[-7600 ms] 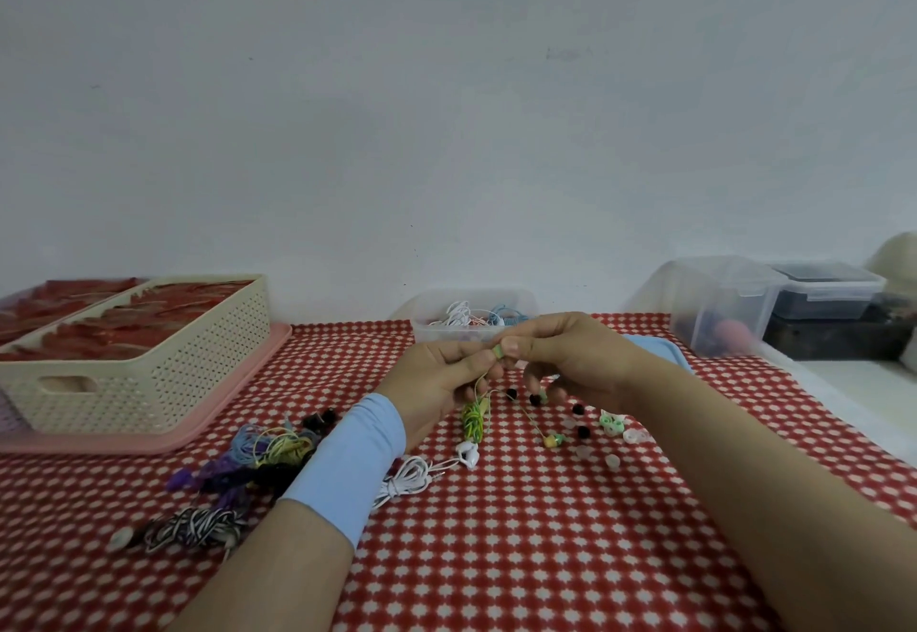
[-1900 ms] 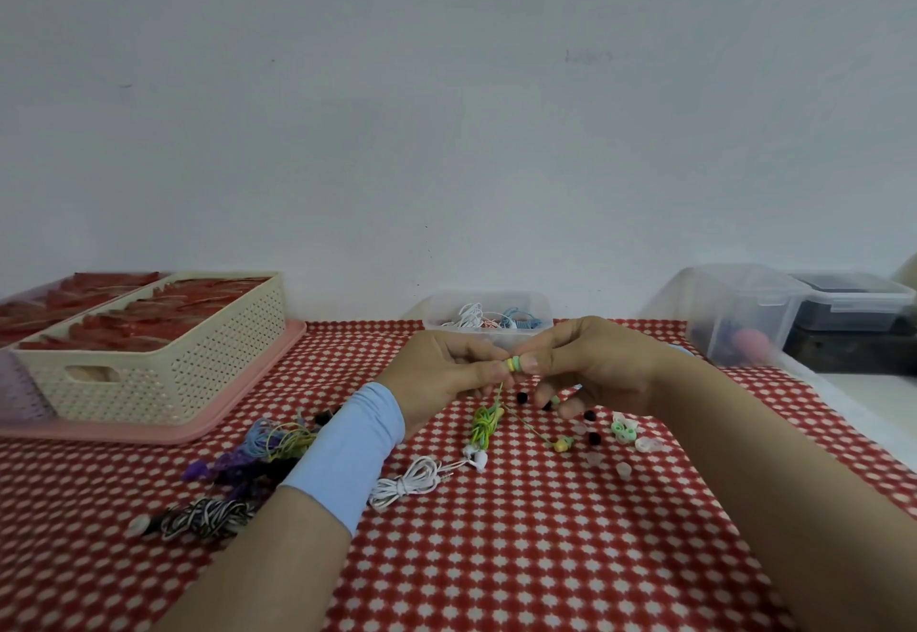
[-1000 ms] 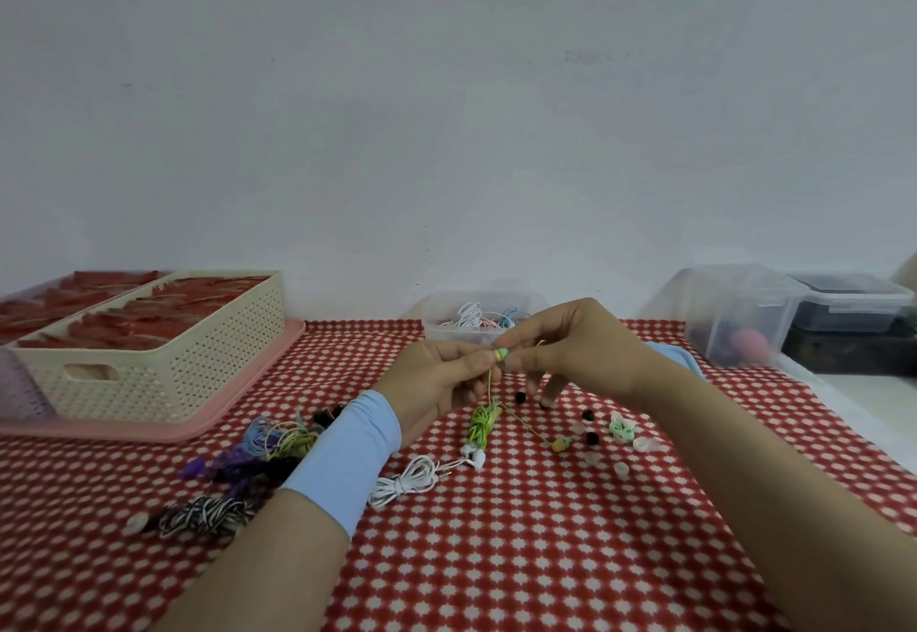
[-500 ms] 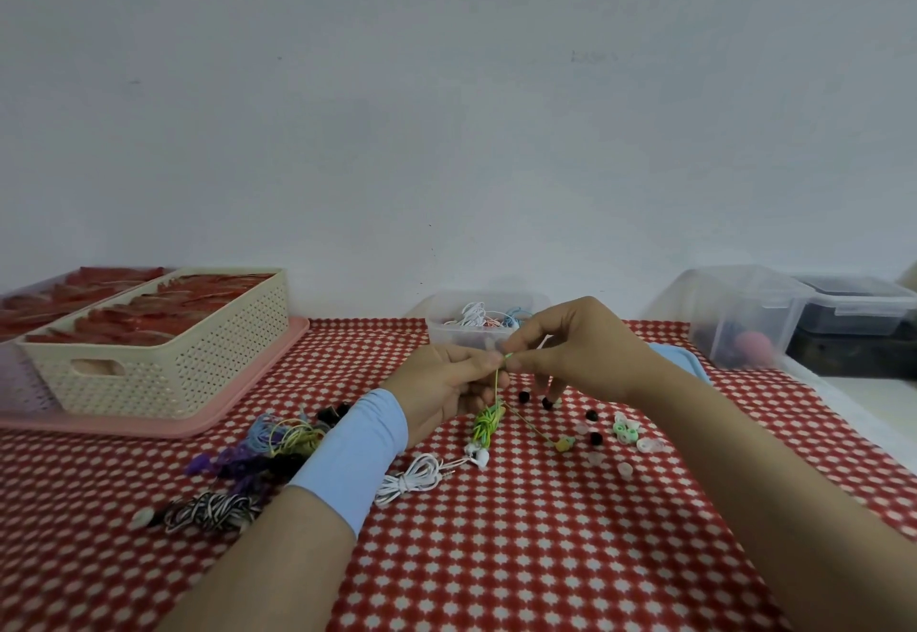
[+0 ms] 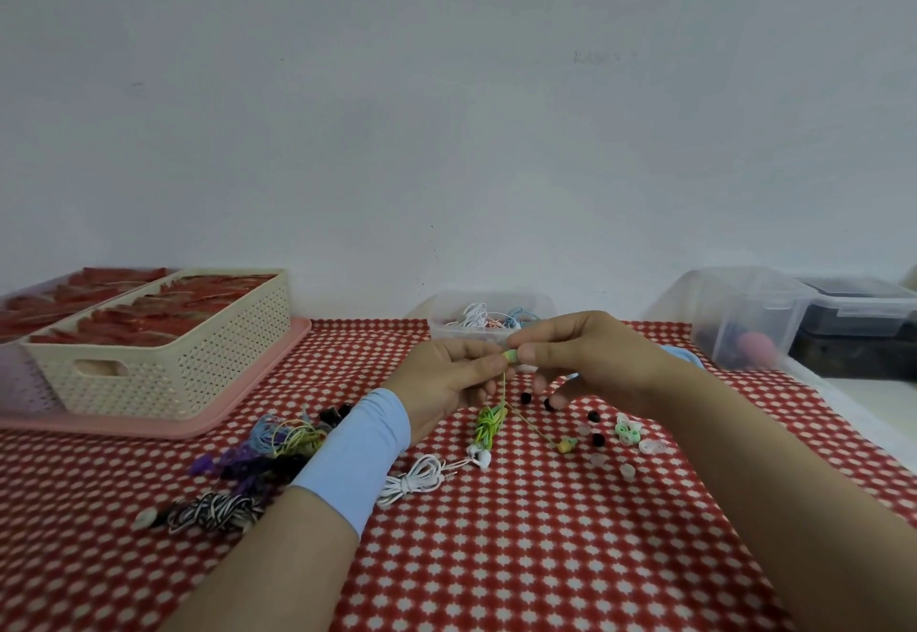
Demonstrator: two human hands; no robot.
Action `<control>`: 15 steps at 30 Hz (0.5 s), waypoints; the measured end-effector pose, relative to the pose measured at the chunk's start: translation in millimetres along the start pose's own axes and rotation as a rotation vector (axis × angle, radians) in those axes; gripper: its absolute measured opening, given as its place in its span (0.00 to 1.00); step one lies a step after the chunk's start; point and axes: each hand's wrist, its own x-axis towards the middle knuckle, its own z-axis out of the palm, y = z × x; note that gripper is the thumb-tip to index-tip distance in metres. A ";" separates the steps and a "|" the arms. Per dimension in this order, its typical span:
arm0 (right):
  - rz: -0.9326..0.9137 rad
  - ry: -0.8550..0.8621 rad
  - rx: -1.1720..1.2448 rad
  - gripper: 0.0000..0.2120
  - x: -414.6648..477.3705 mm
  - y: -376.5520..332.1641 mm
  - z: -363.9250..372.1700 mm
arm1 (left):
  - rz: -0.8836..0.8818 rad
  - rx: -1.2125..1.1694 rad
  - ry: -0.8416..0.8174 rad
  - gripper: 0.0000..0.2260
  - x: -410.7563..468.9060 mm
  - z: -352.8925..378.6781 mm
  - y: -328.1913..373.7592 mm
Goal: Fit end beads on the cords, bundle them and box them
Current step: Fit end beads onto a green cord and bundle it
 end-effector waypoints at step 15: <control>0.059 -0.125 0.129 0.12 0.9 0.3 0.8 | 0.040 -0.036 -0.113 0.09 -3.8 3.1 7.1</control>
